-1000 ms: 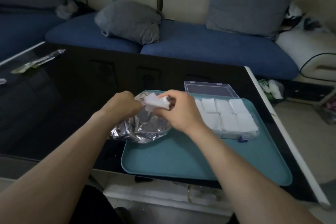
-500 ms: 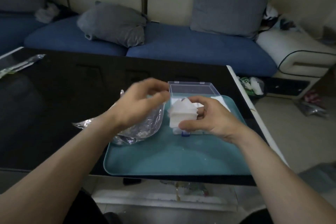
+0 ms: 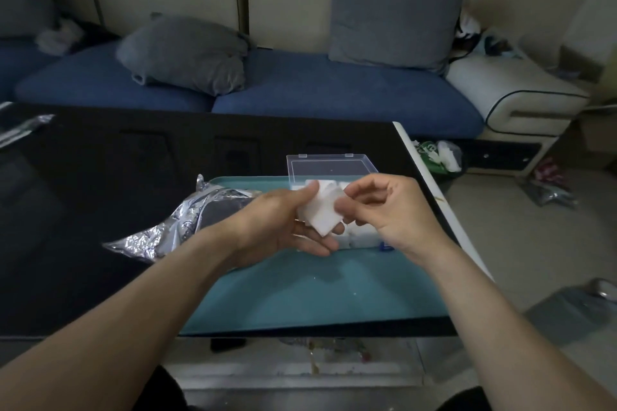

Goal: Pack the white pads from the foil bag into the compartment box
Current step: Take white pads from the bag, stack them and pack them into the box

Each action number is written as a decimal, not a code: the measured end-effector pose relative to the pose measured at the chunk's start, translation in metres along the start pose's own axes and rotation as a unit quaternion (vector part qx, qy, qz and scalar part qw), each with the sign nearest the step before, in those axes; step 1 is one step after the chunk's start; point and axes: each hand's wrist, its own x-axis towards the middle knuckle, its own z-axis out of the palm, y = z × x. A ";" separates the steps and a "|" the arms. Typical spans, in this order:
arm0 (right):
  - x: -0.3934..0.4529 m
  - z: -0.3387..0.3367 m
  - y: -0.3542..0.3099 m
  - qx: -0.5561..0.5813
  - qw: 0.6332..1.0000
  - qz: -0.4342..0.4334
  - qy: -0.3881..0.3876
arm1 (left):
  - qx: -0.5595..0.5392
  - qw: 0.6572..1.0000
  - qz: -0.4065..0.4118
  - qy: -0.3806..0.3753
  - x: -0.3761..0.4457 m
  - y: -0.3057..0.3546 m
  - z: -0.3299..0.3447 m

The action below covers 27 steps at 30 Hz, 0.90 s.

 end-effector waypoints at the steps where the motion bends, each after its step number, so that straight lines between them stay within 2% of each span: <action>1: 0.000 -0.001 0.000 0.002 1.000 0.004 0.002 | -0.018 1.000 -0.003 0.012 0.002 0.000 0.001; 4: 0.000 -0.004 0.003 0.022 0.999 0.039 0.023 | -0.015 0.997 0.017 0.071 0.005 -0.003 0.005; 7: 0.000 -0.005 0.002 0.089 0.991 0.098 0.022 | -0.042 0.988 0.034 0.143 0.011 -0.006 0.010; 10: 0.001 -0.007 -0.002 0.185 0.970 0.155 0.014 | -0.117 0.954 0.071 0.266 0.019 -0.006 0.015; 12: 0.001 -0.003 -0.004 0.235 0.955 0.179 0.002 | -0.162 0.934 0.090 0.305 0.019 -0.005 0.019; 14: 0.000 0.010 -0.005 0.242 0.954 0.175 0.004 | -0.164 0.926 0.106 0.322 0.020 -0.007 0.022; 18: 0.001 0.038 0.000 0.101 0.990 0.065 0.078 | -0.102 0.922 0.113 0.356 0.025 -0.010 0.025; 22: 0.004 0.038 0.001 0.062 0.991 0.021 0.117 | -0.076 0.929 0.151 0.330 0.020 -0.007 0.021; 25: 0.006 0.028 -0.002 0.073 0.990 0.023 0.118 | -0.084 0.940 0.147 0.296 0.013 -0.002 0.019; 27: 0.008 0.014 -0.003 0.079 0.993 0.029 0.077 | -0.087 0.941 0.144 0.293 0.010 0.000 0.015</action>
